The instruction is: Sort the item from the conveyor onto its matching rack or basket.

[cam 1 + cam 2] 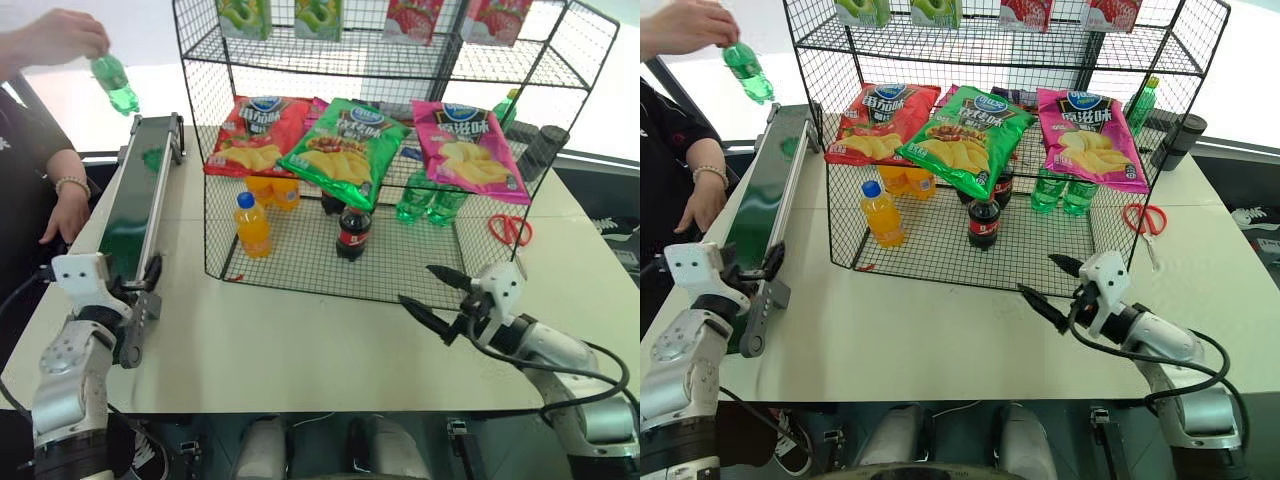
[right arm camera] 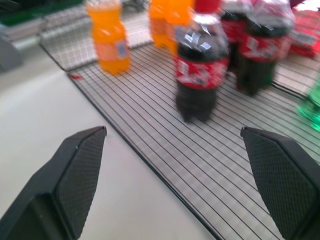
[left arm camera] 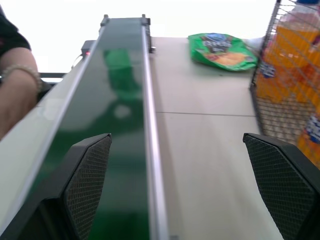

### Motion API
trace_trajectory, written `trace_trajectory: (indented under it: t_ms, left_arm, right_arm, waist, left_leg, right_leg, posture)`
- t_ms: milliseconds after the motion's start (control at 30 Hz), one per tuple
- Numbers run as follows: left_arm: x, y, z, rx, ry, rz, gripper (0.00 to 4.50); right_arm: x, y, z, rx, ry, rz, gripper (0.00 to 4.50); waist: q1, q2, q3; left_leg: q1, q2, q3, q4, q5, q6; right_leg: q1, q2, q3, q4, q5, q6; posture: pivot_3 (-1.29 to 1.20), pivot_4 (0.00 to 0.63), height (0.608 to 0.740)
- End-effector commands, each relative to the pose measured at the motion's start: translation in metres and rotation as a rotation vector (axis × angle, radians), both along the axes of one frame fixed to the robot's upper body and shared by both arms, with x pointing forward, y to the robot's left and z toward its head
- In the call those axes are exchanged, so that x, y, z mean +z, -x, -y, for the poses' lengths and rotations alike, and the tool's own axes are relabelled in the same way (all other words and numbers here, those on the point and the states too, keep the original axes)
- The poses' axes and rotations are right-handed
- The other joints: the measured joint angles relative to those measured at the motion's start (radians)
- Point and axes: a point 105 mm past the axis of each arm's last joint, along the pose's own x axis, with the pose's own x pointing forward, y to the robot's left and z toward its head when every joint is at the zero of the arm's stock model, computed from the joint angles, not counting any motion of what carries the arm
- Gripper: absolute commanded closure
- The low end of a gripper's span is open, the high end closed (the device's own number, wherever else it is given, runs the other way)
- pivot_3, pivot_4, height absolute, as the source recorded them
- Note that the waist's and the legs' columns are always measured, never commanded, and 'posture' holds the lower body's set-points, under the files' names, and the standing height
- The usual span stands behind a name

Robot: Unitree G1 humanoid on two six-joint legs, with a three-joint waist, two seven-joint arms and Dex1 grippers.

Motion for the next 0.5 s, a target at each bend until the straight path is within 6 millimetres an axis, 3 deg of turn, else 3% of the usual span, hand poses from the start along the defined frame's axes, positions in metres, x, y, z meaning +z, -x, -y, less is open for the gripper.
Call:
trace_trajectory:
  t_ms: [33, 200, 367, 500]
  left_arm:
    - [0.012, 0.002, -0.016, 0.101, -0.006, 0.064, 0.00]
    - [0.013, 0.002, -0.027, 0.159, -0.021, 0.074, 0.00]
    - [0.013, 0.000, -0.026, 0.160, -0.021, 0.086, 0.00]
    - [0.013, -0.003, -0.023, 0.152, -0.010, 0.106, 0.00]
  right_arm:
    - [0.019, 0.003, -0.024, 0.044, -0.034, 0.085, 0.02]
    - [0.023, 0.016, -0.055, 0.127, -0.078, 0.097, 0.02]
    - [0.018, 0.032, -0.080, 0.219, -0.093, 0.082, 0.02]
    - [0.013, 0.038, -0.085, 0.245, -0.104, 0.058, 0.02]
  waist:
    - [0.000, -0.001, 0.000]
    - [-0.001, -0.002, -0.001]
    - [0.000, -0.004, -0.003]
    - [-0.001, -0.005, -0.003]
  left_leg:
    - [0.000, 0.000, 0.000, 0.000, 0.000, 0.000]
    - [0.000, 0.000, 0.000, 0.000, 0.000, 0.000]
    - [0.000, 0.000, 0.000, 0.000, 0.000, 0.000]
    - [0.000, 0.000, 0.000, 0.000, 0.000, 0.000]
  right_leg:
    - [0.000, 0.000, 0.000, 0.000, 0.000, 0.000]
    - [0.000, 0.000, 0.000, 0.000, 0.000, 0.000]
    - [0.000, 0.000, 0.000, 0.000, 0.000, 0.000]
    - [0.000, 0.000, 0.000, 0.000, 0.000, 0.000]
  posture:
    - [0.00, 0.150, 0.734]
    - [0.00, 0.150, 0.734]
    - [0.00, 0.150, 0.734]
    - [0.00, 0.150, 0.734]
